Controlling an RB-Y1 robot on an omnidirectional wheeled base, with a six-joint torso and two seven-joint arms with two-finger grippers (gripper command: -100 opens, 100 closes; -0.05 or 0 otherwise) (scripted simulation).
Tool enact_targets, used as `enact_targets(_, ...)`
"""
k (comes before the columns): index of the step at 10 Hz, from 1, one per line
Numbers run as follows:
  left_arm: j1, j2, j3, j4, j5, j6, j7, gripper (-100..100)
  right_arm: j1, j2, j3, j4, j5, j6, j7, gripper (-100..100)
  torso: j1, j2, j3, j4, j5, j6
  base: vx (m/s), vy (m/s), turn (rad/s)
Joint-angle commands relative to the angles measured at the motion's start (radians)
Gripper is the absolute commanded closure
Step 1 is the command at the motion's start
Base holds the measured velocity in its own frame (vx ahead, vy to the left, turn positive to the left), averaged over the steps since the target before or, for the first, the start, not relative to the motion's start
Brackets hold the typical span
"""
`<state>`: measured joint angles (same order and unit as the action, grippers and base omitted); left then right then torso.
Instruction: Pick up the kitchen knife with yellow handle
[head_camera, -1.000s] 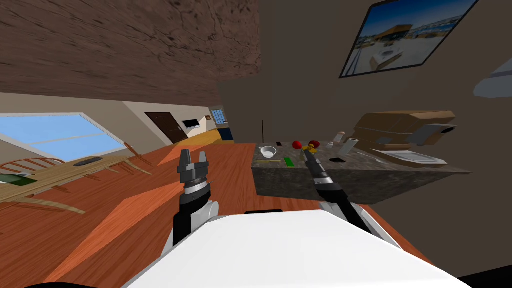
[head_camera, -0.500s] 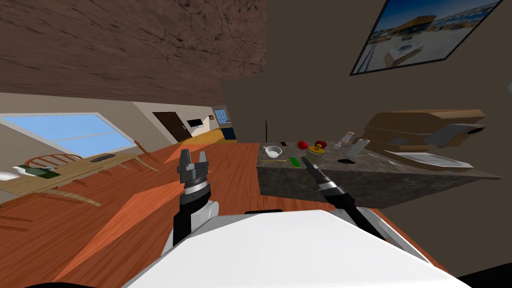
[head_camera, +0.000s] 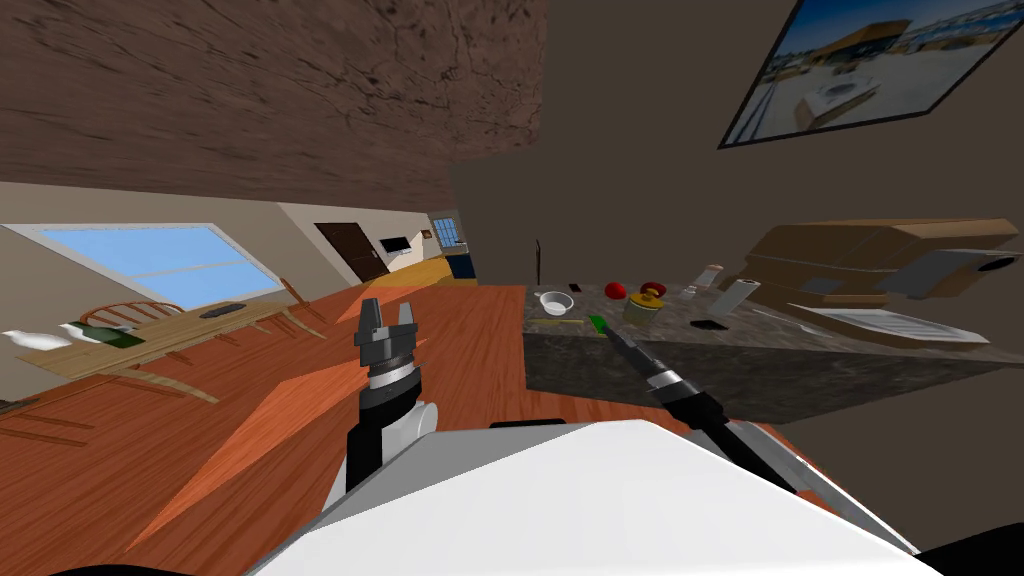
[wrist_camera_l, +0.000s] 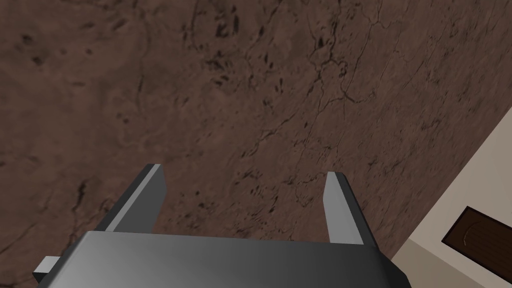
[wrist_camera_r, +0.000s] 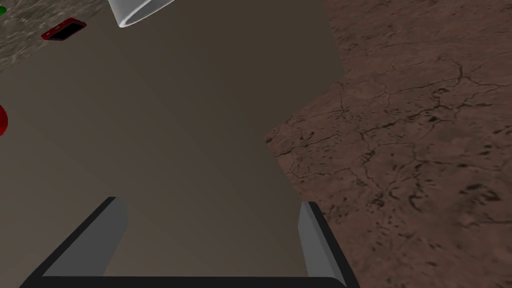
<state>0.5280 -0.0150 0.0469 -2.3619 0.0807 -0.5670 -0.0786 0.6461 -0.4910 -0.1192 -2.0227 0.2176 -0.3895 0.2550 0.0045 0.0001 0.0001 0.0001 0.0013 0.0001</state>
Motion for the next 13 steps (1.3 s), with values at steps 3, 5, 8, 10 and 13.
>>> enact_targets(3, 0.000, 0.000, 0.000, 0.000, 0.000, 0.000, 0.000, 0, 0.039, -0.104, -0.016, 0.054, 0.058, 0.012, 0.035, -100, 0.004, -0.001, -0.001, 0.000, 0.001, 0.000, 0.015, 0.118, 0.058)
enact_targets(5, 0.000, 0.000, 0.000, 0.000, 0.000, 0.000, 0.000, 0, 0.054, -0.150, -0.022, 0.081, 0.086, 0.017, 0.054, -100, 0.003, 0.001, 0.000, 0.000, 0.000, 0.000, -0.004, 0.097, 0.044)
enact_targets(8, 0.000, 0.000, 0.000, 0.000, 0.000, 0.000, 0.000, 0, 0.082, -0.238, -0.034, 0.137, 0.143, 0.030, 0.093, -100, 0.004, -0.001, -0.001, 0.000, 0.001, 0.000, 0.024, 0.118, 0.063)
enact_targets(10, 0.000, 0.000, 0.000, 0.000, 0.000, 0.000, 0.000, 0, 0.094, -0.281, -0.039, 0.165, 0.171, 0.037, 0.113, -100, 0.002, -0.001, 0.000, 0.000, 0.000, 0.000, 0.020, 0.093, 0.041)
enact_targets(13, 0.000, 0.000, 0.000, 0.000, 0.000, 0.000, 0.000, 0, 0.114, -0.360, -0.047, 0.221, 0.229, 0.054, 0.157, -100, 0.003, -0.002, -0.001, 0.000, 0.000, 0.000, 0.033, 0.108, 0.067)
